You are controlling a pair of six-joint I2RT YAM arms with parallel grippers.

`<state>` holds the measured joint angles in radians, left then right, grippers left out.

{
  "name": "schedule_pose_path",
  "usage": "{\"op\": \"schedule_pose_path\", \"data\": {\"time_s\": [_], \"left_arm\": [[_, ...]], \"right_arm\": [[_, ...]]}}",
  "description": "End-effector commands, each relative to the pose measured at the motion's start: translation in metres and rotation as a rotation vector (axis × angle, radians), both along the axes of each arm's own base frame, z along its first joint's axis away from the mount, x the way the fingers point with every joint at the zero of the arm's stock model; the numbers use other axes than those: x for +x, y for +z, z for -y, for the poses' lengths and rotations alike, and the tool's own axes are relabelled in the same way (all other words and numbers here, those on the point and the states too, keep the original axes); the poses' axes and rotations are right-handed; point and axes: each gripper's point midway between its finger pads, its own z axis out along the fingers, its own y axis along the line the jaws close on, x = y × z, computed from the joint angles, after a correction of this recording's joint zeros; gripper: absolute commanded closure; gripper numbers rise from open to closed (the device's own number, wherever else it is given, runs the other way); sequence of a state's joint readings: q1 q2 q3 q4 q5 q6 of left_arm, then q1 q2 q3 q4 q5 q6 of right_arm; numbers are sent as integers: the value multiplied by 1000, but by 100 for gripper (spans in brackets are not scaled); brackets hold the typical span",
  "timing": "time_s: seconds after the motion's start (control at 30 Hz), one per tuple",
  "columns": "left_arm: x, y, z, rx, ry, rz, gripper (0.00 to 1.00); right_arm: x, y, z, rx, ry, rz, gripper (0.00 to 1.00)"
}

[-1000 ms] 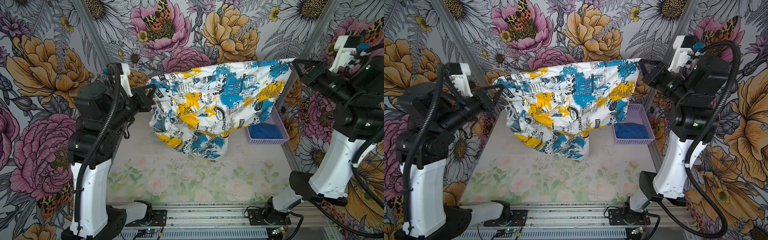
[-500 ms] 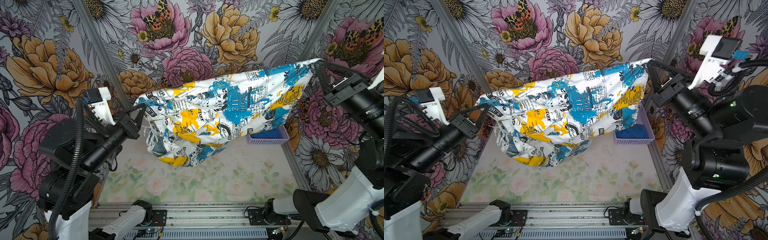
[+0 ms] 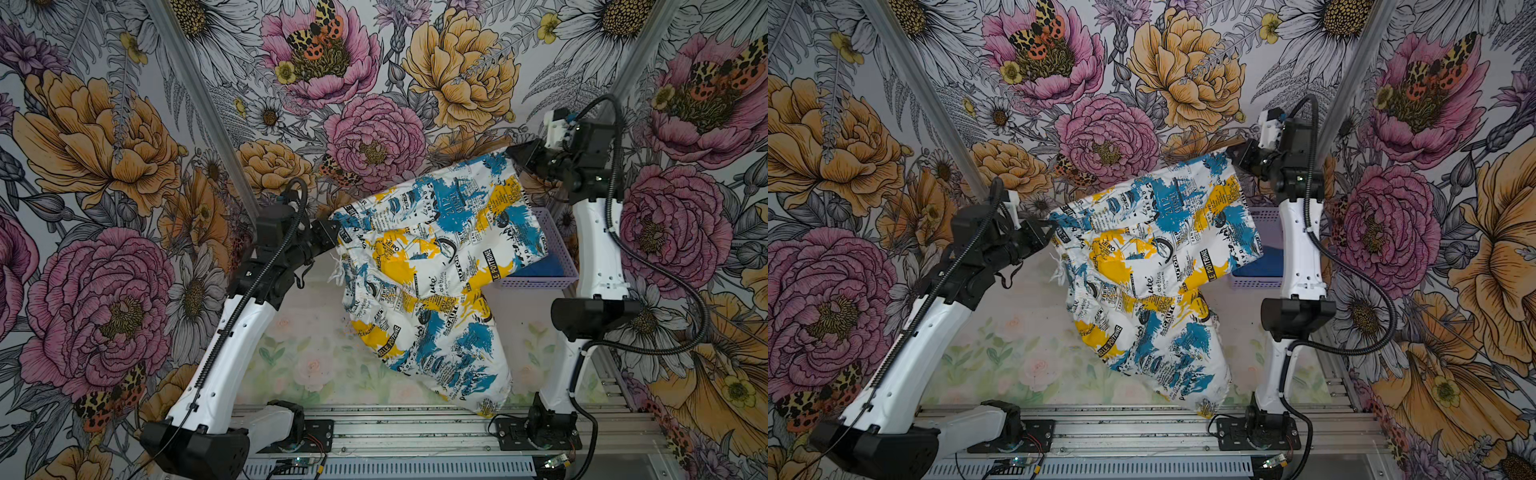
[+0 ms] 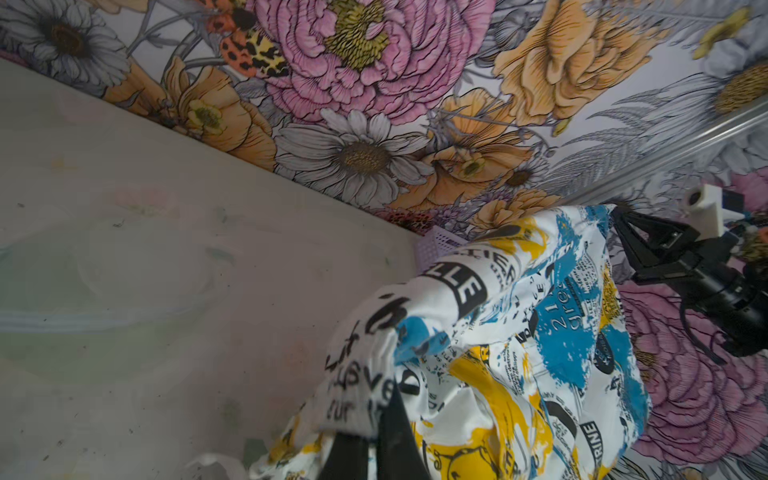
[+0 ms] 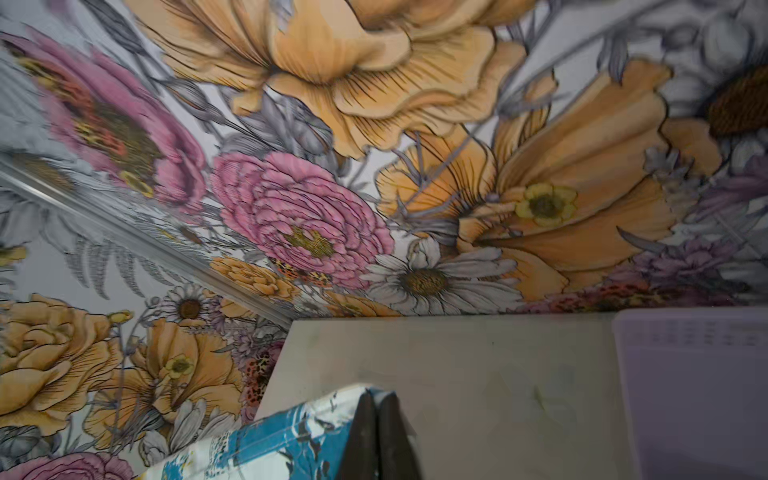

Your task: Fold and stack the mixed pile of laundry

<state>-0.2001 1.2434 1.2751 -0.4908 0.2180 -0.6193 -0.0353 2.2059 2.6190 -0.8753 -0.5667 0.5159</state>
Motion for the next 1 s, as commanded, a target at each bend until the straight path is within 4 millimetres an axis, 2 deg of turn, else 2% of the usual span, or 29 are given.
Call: {"op": "schedule_pose_path", "data": {"time_s": [0.0,0.03,0.13,0.23,0.33,0.53,0.63,0.67,0.73,0.77,0.87,0.97], "left_arm": [[33,-37,-18,9,82,-4,100],[41,-59,-21,18,91,-39,100],[57,-115,-33,60,115,-134,100],[69,-149,-43,96,131,-200,100],[79,-172,-54,128,147,-252,100],[98,-184,-77,161,196,-280,100],[109,-188,-82,170,203,-292,100],[112,-191,-83,169,202,-301,95],[115,-192,-84,173,208,-315,57],[115,-191,-85,175,213,-317,47],[104,-186,-95,198,261,-334,26],[83,-184,-105,228,306,-364,20]], "right_arm": [[31,-61,-1,-107,-47,-68,100],[43,-88,-2,-111,-56,-112,100],[66,-151,-4,-107,-83,-208,100],[75,-194,-7,-111,-99,-273,100],[79,-218,-12,-111,-97,-307,100],[88,-237,-10,-114,-118,-308,100],[94,-242,-10,-101,-123,-296,100],[95,-242,-10,-94,-123,-294,91],[96,-238,-10,-80,-116,-287,66],[94,-232,-10,-76,-110,-282,58],[84,-213,-12,-87,-92,-271,43],[65,-192,-18,-88,-59,-275,39]]}}
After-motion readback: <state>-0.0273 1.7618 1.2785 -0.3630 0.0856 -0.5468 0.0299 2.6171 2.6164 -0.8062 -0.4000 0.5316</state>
